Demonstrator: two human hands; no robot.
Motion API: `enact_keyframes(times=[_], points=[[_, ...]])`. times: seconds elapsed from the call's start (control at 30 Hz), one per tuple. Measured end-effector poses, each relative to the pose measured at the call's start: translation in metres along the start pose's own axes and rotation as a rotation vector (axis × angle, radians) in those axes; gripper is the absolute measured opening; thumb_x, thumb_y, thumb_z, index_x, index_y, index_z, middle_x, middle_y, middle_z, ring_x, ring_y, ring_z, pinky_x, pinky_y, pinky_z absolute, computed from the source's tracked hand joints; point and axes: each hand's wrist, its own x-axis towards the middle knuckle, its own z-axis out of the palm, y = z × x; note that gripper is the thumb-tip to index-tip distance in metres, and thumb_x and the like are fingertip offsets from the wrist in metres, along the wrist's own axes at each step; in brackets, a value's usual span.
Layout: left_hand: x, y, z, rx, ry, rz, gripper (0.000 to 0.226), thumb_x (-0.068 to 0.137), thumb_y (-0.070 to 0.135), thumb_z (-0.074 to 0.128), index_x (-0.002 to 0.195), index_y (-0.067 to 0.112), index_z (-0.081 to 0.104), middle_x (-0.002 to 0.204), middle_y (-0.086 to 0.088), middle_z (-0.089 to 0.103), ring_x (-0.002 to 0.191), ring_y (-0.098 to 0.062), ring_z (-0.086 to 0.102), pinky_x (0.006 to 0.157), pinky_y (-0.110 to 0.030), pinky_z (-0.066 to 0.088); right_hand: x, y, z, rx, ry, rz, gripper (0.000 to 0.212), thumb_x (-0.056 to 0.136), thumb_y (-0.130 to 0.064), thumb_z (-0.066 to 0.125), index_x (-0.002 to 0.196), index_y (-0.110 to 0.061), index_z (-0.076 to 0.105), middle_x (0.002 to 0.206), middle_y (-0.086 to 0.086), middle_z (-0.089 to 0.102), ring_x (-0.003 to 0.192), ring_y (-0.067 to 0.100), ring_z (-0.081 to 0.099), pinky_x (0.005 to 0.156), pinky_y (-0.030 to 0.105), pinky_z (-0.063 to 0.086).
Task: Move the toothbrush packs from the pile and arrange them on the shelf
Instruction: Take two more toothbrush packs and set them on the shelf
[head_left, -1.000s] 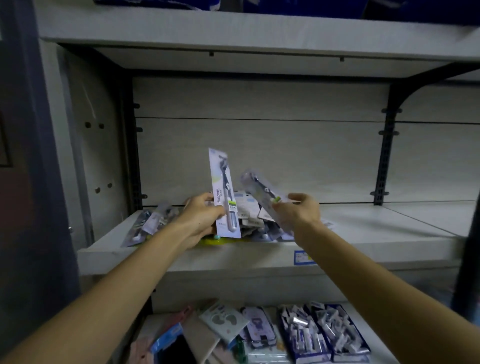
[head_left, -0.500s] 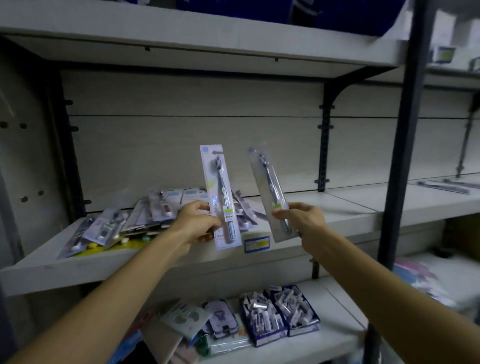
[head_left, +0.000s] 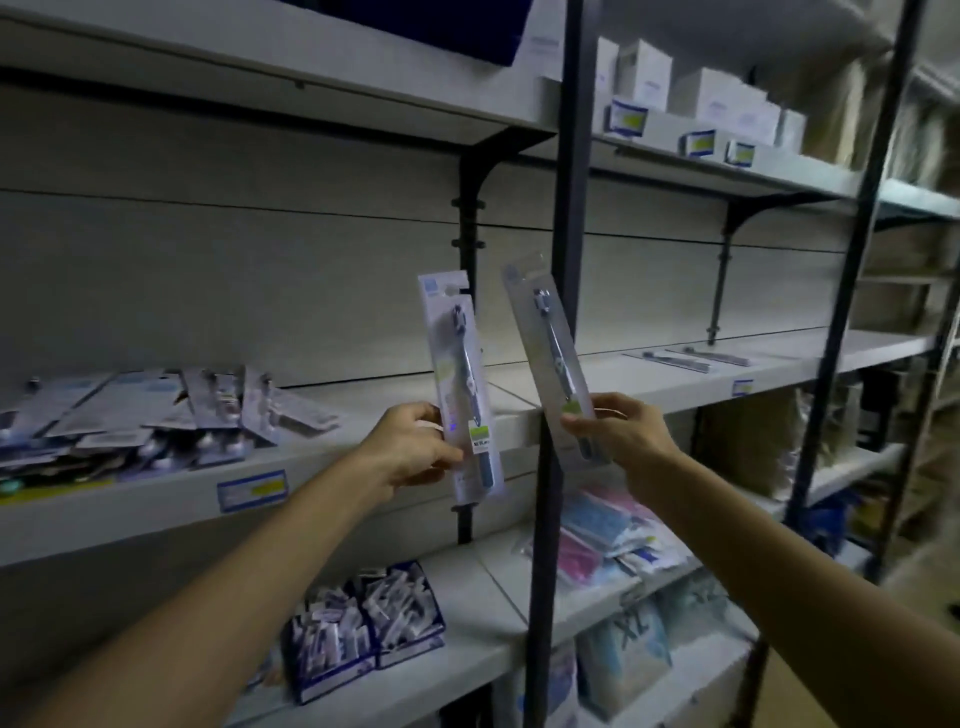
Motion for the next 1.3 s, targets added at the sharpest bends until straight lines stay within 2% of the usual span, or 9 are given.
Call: enact_keyframes(times=[0.27,0.4,0.6,0.73,0.83,0.93,1.1,1.2,1.3], points=[[0.022,0.021,0.133,-0.023,-0.177,0.049,0.031,0.079,-0.004,0.068,0.104,0.012,0.06,0.099,-0.012,0.071,0.086,-0.025,0.068,0.065,-0.031,0.055,0.025,0.026,-0.128,-0.062,0.102,-0.025,0.032,0.076,-0.012,0.077,0.106,-0.012,0.065,0.092,0.005,0.067,0.075,0.012,0.063,0.053,0.018,0.047],[0.039,0.031,0.177,-0.035,-0.206,0.035,0.025,0.079,-0.006,0.069,0.095,0.011,0.06,0.099,-0.018,0.07,0.08,-0.025,0.067,0.062,-0.029,0.053,0.044,0.042,-0.169,-0.074,0.144,-0.009,0.035,0.072,-0.017,0.08,0.105,-0.011,0.068,0.096,0.005,0.069,0.08,0.011,0.064,0.059,0.019,0.044],[0.074,0.043,0.229,-0.023,-0.258,0.035,0.032,0.077,-0.007,0.07,0.103,0.009,0.059,0.097,-0.015,0.071,0.081,-0.023,0.069,0.069,-0.03,0.056,0.083,0.073,-0.211,-0.114,0.166,0.028,0.035,0.07,-0.024,0.081,0.1,-0.012,0.069,0.096,0.004,0.071,0.088,0.018,0.065,0.069,0.025,0.048],[0.113,0.055,0.264,-0.04,-0.264,0.055,0.029,0.076,-0.009,0.069,0.097,0.008,0.06,0.096,-0.016,0.071,0.079,-0.025,0.067,0.069,-0.032,0.055,0.121,0.085,-0.238,-0.16,0.191,0.046,0.048,0.064,-0.033,0.083,0.105,-0.011,0.071,0.098,0.006,0.072,0.095,0.023,0.066,0.088,0.039,0.053],[0.146,0.07,0.29,-0.05,-0.257,0.081,0.023,0.077,-0.01,0.068,0.091,0.006,0.059,0.092,-0.019,0.067,0.069,-0.023,0.059,0.055,-0.027,0.049,0.155,0.087,-0.262,-0.18,0.207,0.044,0.069,0.045,-0.049,0.083,0.104,-0.015,0.071,0.099,0.005,0.072,0.094,0.025,0.067,0.086,0.045,0.056],[0.184,0.082,0.315,-0.043,-0.257,0.099,0.021,0.078,-0.005,0.069,0.094,0.007,0.059,0.095,-0.018,0.069,0.067,-0.02,0.059,0.055,-0.025,0.05,0.196,0.092,-0.29,-0.184,0.22,0.023,0.087,0.026,-0.064,0.084,0.099,-0.018,0.072,0.098,0.005,0.072,0.093,0.027,0.068,0.08,0.046,0.058],[0.246,0.097,0.358,-0.017,-0.269,0.103,0.03,0.08,0.001,0.069,0.107,0.004,0.058,0.096,-0.016,0.071,0.064,-0.017,0.063,0.051,-0.021,0.045,0.255,0.086,-0.326,-0.221,0.247,0.015,0.037,0.064,-0.035,0.081,0.095,-0.019,0.069,0.098,0.006,0.07,0.092,0.027,0.067,0.077,0.045,0.059],[0.282,0.101,0.383,0.003,-0.257,0.11,0.026,0.08,0.003,0.069,0.104,0.006,0.06,0.088,-0.012,0.071,0.059,-0.014,0.062,0.047,-0.019,0.044,0.285,0.097,-0.348,-0.24,0.268,0.013,0.045,0.073,-0.028,0.078,0.112,-0.01,0.065,0.104,0.008,0.068,0.092,0.025,0.066,0.075,0.039,0.058],[0.31,0.103,0.412,0.042,-0.254,0.094,0.02,0.079,0.004,0.07,0.098,0.007,0.062,0.078,-0.008,0.069,0.054,-0.012,0.06,0.046,-0.021,0.04,0.309,0.109,-0.373,-0.272,0.316,0.04,0.047,0.073,-0.03,0.079,0.113,-0.01,0.065,0.101,0.005,0.067,0.089,0.022,0.065,0.075,0.037,0.058]])
